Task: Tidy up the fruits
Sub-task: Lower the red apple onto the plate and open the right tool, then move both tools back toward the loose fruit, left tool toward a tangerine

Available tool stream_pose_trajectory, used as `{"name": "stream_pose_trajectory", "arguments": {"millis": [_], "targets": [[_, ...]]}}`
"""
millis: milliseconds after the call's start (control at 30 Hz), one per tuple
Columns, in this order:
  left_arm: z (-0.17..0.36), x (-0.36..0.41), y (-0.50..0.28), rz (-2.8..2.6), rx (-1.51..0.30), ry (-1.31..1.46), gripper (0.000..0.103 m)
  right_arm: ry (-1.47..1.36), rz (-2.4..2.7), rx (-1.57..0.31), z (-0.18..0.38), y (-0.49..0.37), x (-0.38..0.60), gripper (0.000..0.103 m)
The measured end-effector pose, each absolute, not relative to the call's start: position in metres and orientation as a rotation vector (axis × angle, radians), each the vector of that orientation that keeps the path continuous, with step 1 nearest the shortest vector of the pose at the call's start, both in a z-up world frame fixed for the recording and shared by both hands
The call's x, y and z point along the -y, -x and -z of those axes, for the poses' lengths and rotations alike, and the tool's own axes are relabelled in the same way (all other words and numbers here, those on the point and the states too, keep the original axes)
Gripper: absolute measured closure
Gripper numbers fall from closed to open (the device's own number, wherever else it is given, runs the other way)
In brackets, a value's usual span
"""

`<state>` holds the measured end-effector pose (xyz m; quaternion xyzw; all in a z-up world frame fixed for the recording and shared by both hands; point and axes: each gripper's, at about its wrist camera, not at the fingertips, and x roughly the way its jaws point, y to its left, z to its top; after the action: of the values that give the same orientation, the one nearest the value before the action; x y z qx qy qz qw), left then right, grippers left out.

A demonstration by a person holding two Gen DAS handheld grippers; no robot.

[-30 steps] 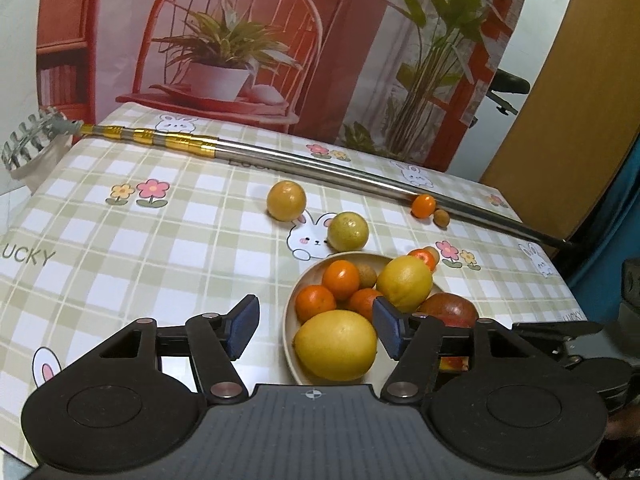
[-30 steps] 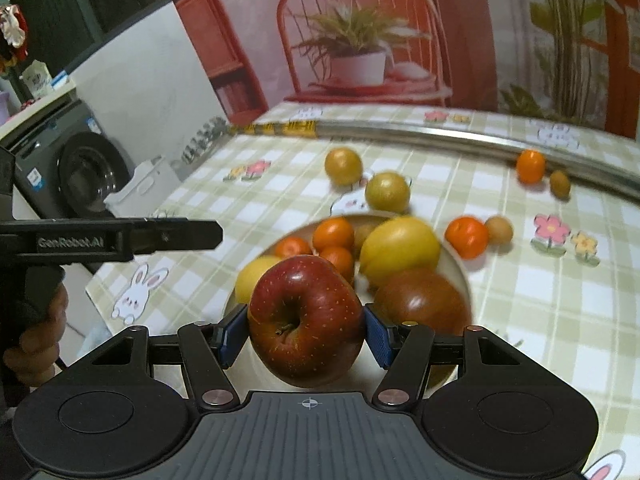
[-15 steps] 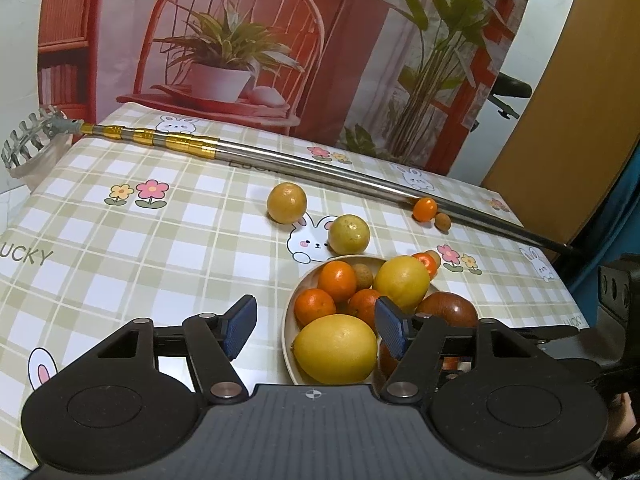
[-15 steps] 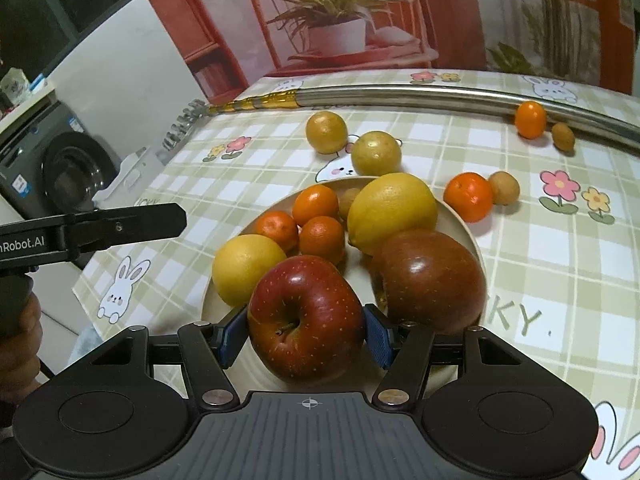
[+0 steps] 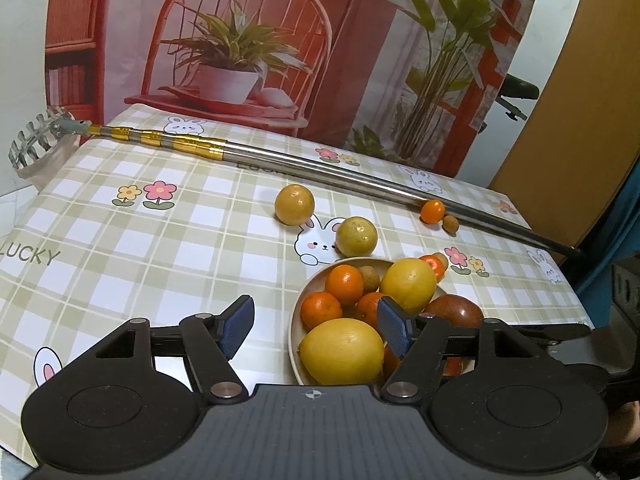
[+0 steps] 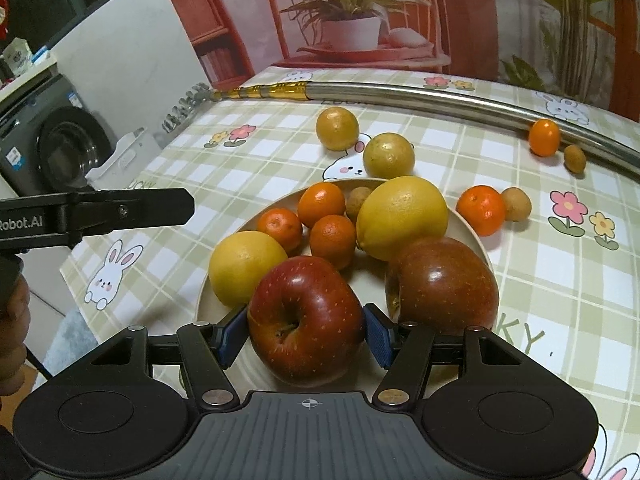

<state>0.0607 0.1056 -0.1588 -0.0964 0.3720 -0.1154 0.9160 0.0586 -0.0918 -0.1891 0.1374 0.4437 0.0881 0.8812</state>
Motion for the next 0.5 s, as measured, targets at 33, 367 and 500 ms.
{"name": "stream_pose_trajectory", "arguments": {"millis": [33,367,500], "targets": [[0.159,-0.105,-0.061,0.237,-0.766,0.197,0.032,-0.283,-0.179,-0.918,0.187,-0.057,0.093,0.041],[0.157,-0.105,-0.059,0.241,-0.761,0.191,0.032,-0.274,-0.166,-0.954,0.181,-0.041,0.092,0.039],[0.157,-0.106,-0.06,0.238,-0.764,0.194,0.031,-0.271,-0.148,-0.979,0.183,-0.037,0.095,0.039]]}}
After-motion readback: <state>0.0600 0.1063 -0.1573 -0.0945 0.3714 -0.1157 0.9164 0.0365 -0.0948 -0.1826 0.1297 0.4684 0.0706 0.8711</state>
